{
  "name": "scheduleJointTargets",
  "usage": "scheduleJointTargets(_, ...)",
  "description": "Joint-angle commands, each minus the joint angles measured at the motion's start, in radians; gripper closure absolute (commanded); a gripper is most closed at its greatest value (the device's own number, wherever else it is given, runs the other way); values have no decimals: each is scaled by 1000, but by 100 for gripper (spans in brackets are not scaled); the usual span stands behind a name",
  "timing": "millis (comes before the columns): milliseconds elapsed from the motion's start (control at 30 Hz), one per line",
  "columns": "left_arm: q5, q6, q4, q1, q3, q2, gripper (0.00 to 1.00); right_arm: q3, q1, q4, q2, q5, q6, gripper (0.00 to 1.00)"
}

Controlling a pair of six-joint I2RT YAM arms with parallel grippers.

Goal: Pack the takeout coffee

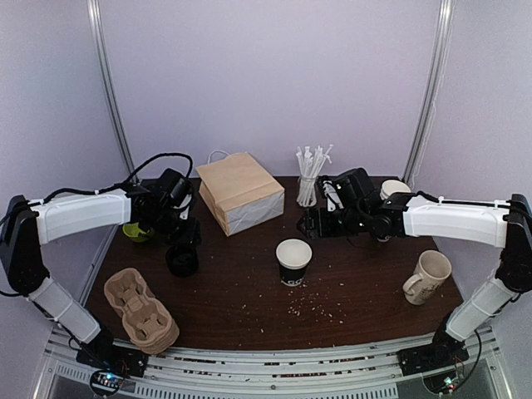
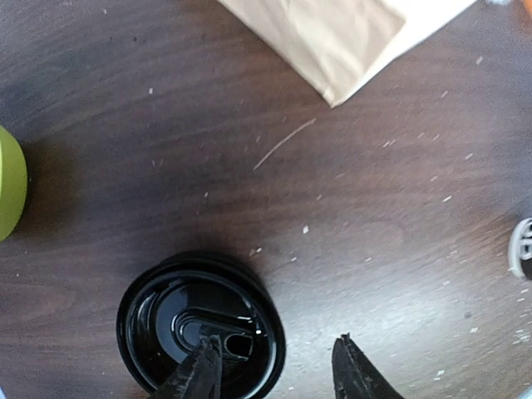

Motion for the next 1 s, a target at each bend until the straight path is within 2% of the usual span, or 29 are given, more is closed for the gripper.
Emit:
scheduleJointTargets(0,-88,19,-64,-32,39,41,51,-12,-4,-8,-34,9,-4,9)
scheduleJointTargets(533,-106,26,-52,-64,50,141,52,-16,-5,-7,-34,12,-6,9)
scheduleJointTargets(767,-125,28,-52,-66,50,145,64,-21,-6,-6,-40,16,-3,9)
scheduleJointTargets(967,-128,30,-52,-67,49,142,80,-22,-6,-6,-38,16,-1,9)
